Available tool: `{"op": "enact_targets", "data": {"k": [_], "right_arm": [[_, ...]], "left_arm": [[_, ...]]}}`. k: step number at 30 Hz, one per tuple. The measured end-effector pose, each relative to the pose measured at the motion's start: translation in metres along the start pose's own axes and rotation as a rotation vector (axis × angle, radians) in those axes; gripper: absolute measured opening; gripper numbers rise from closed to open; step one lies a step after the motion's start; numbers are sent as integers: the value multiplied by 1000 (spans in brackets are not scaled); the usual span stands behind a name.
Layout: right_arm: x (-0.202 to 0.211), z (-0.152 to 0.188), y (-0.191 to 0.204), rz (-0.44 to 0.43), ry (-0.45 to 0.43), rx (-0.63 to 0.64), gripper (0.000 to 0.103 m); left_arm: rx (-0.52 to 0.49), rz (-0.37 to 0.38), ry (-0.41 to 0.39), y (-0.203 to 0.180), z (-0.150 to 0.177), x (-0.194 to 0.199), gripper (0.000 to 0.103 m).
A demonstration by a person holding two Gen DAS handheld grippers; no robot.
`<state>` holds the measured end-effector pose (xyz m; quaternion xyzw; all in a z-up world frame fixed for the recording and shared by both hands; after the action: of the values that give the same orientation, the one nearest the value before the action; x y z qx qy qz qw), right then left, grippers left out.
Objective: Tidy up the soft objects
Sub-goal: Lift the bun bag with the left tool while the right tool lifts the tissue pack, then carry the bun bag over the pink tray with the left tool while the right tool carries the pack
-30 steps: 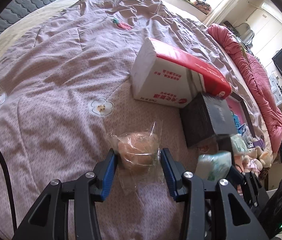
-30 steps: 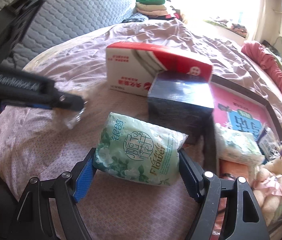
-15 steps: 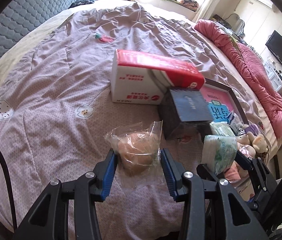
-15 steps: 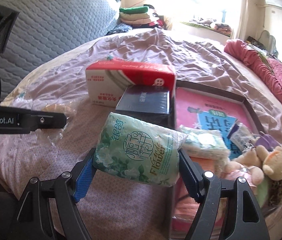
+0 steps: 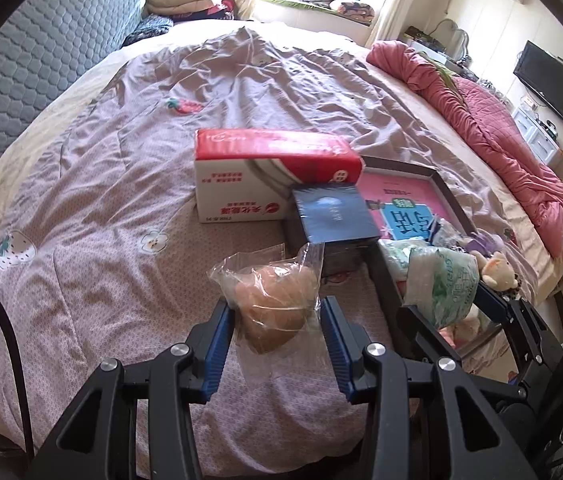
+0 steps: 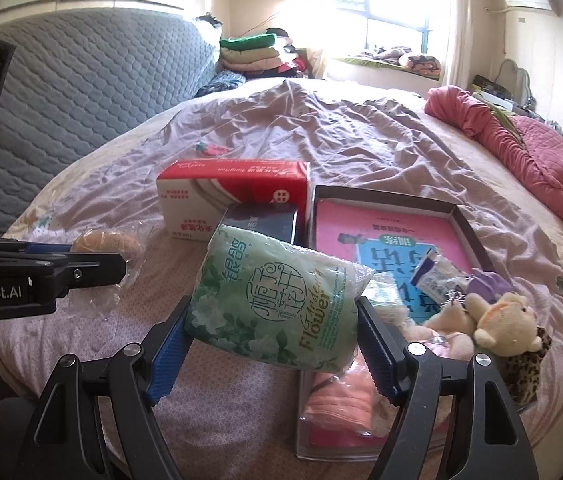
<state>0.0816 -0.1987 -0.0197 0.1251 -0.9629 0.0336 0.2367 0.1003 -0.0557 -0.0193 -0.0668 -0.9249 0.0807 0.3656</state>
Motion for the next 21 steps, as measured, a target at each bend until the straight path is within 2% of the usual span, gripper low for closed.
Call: {"op": "enact_targets", "data": {"k": [11,21], "right_arm": [[21,-13,-15,29,-48,-32,79],[38,-24,-61,119,-73,-87,79]], "left_arm": [[-48,27,-18,-31,-1,11,45],[-80,78,-30,-65,-5,12,45]]}}
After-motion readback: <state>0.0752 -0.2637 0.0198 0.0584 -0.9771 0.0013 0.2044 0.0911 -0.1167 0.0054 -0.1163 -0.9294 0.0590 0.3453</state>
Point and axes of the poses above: each gripper's, at about its wrist camera, not at the fingertips, and x roughly against the way its jaws point, y to its left, z to its underside, the point moved 5 cm from there along -x, roughly the way its jaws point, and after that the axes turned 15 degrees about -y, right-handed, at the moved point
